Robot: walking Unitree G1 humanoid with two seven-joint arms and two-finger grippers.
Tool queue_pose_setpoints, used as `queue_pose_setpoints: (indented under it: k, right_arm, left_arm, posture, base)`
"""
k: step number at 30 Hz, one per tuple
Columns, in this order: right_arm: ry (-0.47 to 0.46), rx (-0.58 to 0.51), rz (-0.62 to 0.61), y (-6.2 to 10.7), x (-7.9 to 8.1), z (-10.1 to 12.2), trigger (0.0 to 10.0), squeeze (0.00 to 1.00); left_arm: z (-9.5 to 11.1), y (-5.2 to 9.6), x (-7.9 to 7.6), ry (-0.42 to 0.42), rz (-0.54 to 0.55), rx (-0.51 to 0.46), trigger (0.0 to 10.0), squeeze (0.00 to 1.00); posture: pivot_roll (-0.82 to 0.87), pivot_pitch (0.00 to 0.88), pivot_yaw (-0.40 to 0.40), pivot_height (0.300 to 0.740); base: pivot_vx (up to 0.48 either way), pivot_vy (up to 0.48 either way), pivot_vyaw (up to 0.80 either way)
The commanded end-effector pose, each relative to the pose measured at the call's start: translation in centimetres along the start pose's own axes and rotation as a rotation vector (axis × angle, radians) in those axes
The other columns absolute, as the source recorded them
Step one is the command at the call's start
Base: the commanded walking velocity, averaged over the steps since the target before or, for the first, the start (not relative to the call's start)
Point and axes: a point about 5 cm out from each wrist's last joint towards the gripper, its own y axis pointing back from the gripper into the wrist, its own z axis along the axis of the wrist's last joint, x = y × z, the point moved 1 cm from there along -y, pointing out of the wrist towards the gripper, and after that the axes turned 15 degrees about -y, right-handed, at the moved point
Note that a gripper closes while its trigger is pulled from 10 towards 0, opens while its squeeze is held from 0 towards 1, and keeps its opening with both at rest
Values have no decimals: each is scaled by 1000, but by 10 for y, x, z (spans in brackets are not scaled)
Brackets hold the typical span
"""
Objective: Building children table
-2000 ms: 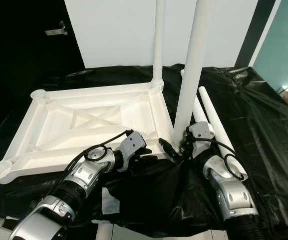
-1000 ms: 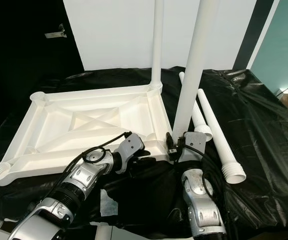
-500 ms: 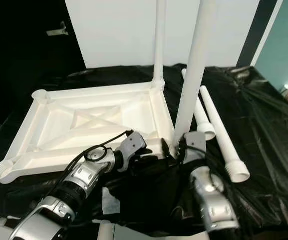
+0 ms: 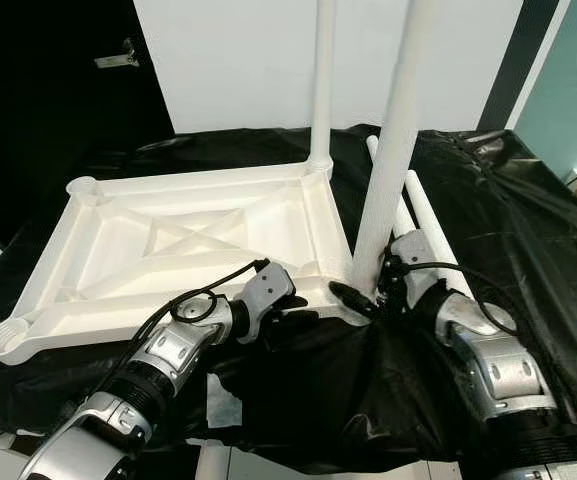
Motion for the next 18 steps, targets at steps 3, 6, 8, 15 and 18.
queue_pose_setpoints:
  k: [3, 6, 8, 15, 18]
  right_arm:
    - [-37, 37, 97, -4, 9, -6, 0, 0]
    - [-56, 31, 82, -3, 8, -8, 0, 0]
    - [-77, 18, 63, -5, 9, -11, 0, 0]
    - [-268, -135, -261, -25, 23, -38, 0, 0]
    - [-300, -212, -466, -27, 25, -43, 0, 0]
  left_arm:
    - [-44, -2, -40, 149, -143, 146, 10000, 0]
    - [-44, -2, -39, 145, -142, 146, 10000, 0]
    - [-43, -2, -38, 143, -142, 146, 10000, 0]
    - [-42, -3, -40, 137, -154, 144, 10000, 0]
    - [-42, -3, -39, 137, -153, 143, 10000, 0]
  posture:
    - [-58, 0, -8, 740]
    - [-60, 0, -4, 740]
    - [-61, 0, -2, 740]
    - [-70, 0, 5, 740]
    - [-65, 0, 4, 740]
  base:
    - [0, 0, 0]
    - [0, 0, 0]
    - [0, 0, 0]
    - [0, 0, 0]
    - [0, 0, 0]
